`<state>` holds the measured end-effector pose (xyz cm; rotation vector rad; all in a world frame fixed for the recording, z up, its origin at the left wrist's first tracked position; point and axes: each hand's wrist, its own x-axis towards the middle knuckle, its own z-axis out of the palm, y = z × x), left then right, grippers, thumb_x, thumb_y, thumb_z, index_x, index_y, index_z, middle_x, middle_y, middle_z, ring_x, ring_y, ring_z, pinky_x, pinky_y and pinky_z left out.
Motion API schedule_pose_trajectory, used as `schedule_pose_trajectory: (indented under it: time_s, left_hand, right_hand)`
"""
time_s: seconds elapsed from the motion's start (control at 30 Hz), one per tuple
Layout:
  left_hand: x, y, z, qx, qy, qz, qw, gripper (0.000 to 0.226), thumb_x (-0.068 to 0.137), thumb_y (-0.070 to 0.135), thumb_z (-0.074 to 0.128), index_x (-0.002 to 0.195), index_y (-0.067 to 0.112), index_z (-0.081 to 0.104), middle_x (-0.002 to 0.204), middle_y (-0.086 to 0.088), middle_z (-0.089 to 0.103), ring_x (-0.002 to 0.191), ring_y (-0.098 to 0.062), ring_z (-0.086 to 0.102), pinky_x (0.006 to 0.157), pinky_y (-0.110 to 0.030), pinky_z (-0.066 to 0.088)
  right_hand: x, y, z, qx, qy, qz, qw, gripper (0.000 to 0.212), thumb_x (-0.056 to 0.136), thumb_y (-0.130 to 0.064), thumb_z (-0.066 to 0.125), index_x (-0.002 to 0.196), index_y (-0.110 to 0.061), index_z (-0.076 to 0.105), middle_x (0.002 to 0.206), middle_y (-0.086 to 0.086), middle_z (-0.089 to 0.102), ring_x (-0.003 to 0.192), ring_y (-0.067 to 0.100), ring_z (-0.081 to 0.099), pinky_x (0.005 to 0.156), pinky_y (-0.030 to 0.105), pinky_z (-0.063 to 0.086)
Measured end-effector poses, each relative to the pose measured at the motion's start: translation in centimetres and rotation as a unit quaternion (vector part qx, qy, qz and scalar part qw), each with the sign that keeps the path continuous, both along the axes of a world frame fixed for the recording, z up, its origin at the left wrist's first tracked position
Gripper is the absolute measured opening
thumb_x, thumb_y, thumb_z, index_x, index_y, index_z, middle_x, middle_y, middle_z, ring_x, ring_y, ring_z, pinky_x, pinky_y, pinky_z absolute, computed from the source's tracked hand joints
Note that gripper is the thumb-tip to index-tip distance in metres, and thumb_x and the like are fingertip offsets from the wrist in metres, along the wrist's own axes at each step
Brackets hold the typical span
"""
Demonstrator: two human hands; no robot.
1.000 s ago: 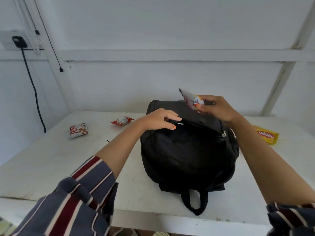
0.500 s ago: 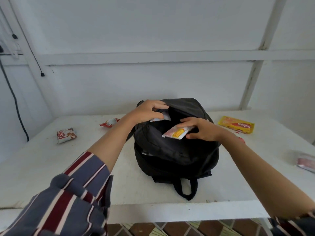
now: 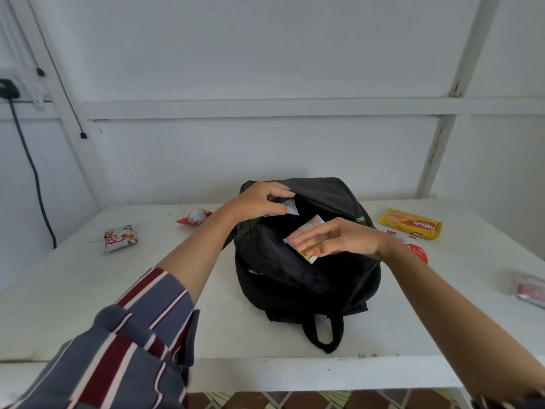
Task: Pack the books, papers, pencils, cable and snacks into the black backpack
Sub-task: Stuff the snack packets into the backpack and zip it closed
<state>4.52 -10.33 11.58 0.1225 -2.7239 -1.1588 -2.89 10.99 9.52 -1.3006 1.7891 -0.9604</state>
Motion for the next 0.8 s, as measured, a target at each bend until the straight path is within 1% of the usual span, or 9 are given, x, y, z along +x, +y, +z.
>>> schedule_pose_trajectory:
  time_s: [0.1, 0.23, 0.3, 0.37, 0.43, 0.5, 0.63, 0.73, 0.8]
  left_hand:
    - [0.2, 0.1, 0.1, -0.002, 0.001, 0.002, 1.000, 0.042, 0.084, 0.006, 0.063, 0.125, 0.017, 0.059, 0.138, 0.006, 0.045, 0.110, -0.010, 0.049, 0.085, -0.015, 0.039]
    - [0.1, 0.2, 0.1, -0.007, 0.005, 0.003, 1.000, 0.042, 0.084, 0.005, 0.063, 0.124, 0.017, 0.060, 0.136, 0.005, 0.046, 0.092, -0.004, 0.052, 0.082, -0.017, 0.040]
    - [0.1, 0.1, 0.1, -0.016, 0.003, 0.004, 1.000, 0.042, 0.084, 0.006, 0.063, 0.124, 0.018, 0.060, 0.136, 0.005, 0.047, 0.104, -0.009, 0.051, 0.087, -0.018, 0.038]
    - [0.2, 0.0, 0.1, -0.021, 0.000, 0.003, 1.000, 0.042, 0.084, 0.006, 0.062, 0.124, 0.019, 0.060, 0.137, 0.005, 0.046, 0.113, -0.010, 0.047, 0.091, -0.019, 0.036]
    - [0.2, 0.0, 0.1, -0.019, 0.002, 0.001, 1.000, 0.042, 0.084, 0.006, 0.062, 0.124, 0.019, 0.060, 0.137, 0.005, 0.046, 0.118, -0.009, 0.044, 0.095, -0.020, 0.034]
    - [0.2, -0.1, 0.2, -0.014, 0.004, 0.000, 1.000, 0.042, 0.084, 0.007, 0.063, 0.124, 0.019, 0.060, 0.137, 0.006, 0.045, 0.118, -0.008, 0.043, 0.095, -0.021, 0.034]
    - [0.0, -0.1, 0.2, -0.011, 0.009, 0.002, 1.000, 0.041, 0.085, 0.006, 0.063, 0.124, 0.019, 0.060, 0.138, 0.005, 0.046, 0.115, -0.008, 0.046, 0.094, -0.021, 0.036]
    - [-0.1, -0.2, 0.2, -0.005, 0.010, -0.001, 1.000, 0.041, 0.084, 0.004, 0.062, 0.123, 0.019, 0.061, 0.134, 0.007, 0.047, 0.113, -0.011, 0.048, 0.082, -0.013, 0.042]
    - [-0.1, -0.3, 0.2, 0.000, 0.011, -0.003, 1.000, 0.041, 0.084, 0.004, 0.061, 0.123, 0.018, 0.061, 0.132, 0.007, 0.048, 0.113, -0.011, 0.048, 0.083, -0.012, 0.040]
  right_hand:
    - [-1.0, -0.9, -0.9, -0.019, -0.004, -0.027, 0.999, 0.040, 0.087, 0.006, 0.054, 0.119, -0.017, 0.062, 0.103, -0.010, 0.070, 0.102, 0.003, 0.063, 0.091, 0.017, 0.049]
    - [-1.7, -2.1, -1.2, -0.054, 0.016, -0.064, 0.996, 0.043, 0.086, 0.007, 0.054, 0.106, -0.029, 0.067, 0.106, -0.002, 0.071, 0.101, 0.011, 0.063, 0.091, 0.018, 0.047]
    - [-1.8, -2.6, -1.2, -0.076, 0.046, -0.082, 0.993, 0.045, 0.084, 0.007, 0.056, 0.106, -0.031, 0.065, 0.113, 0.014, 0.066, 0.105, 0.023, 0.061, 0.085, 0.010, 0.046]
    - [-2.0, -2.6, -1.2, -0.092, 0.068, -0.086, 0.990, 0.045, 0.082, 0.006, 0.059, 0.108, -0.030, 0.065, 0.116, 0.006, 0.065, 0.112, 0.021, 0.057, 0.087, 0.006, 0.044]
    - [-2.2, -2.5, -1.4, -0.096, 0.106, -0.075, 0.987, 0.045, 0.080, 0.005, 0.060, 0.108, -0.030, 0.067, 0.117, -0.006, 0.064, 0.113, 0.011, 0.056, 0.095, 0.012, 0.041]
    - [-2.2, -2.6, -2.0, -0.081, 0.154, -0.059, 0.983, 0.044, 0.079, 0.003, 0.059, 0.109, -0.028, 0.067, 0.121, -0.010, 0.060, 0.115, 0.003, 0.053, 0.100, 0.015, 0.037]
    - [-2.4, -3.0, -2.6, -0.050, 0.170, -0.059, 0.982, 0.043, 0.081, 0.001, 0.057, 0.113, -0.027, 0.066, 0.122, -0.014, 0.057, 0.116, 0.001, 0.049, 0.097, 0.007, 0.035]
    - [-3.0, -3.6, -2.5, -0.056, 0.183, -0.068, 0.979, 0.045, 0.080, 0.002, 0.057, 0.113, -0.028, 0.065, 0.124, -0.015, 0.055, 0.121, 0.000, 0.045, 0.105, 0.016, 0.032]
    - [-3.5, -4.2, -2.5, -0.056, 0.196, -0.072, 0.976, 0.046, 0.079, 0.002, 0.057, 0.114, -0.026, 0.066, 0.132, -0.008, 0.053, 0.126, 0.004, 0.043, 0.105, 0.016, 0.030]
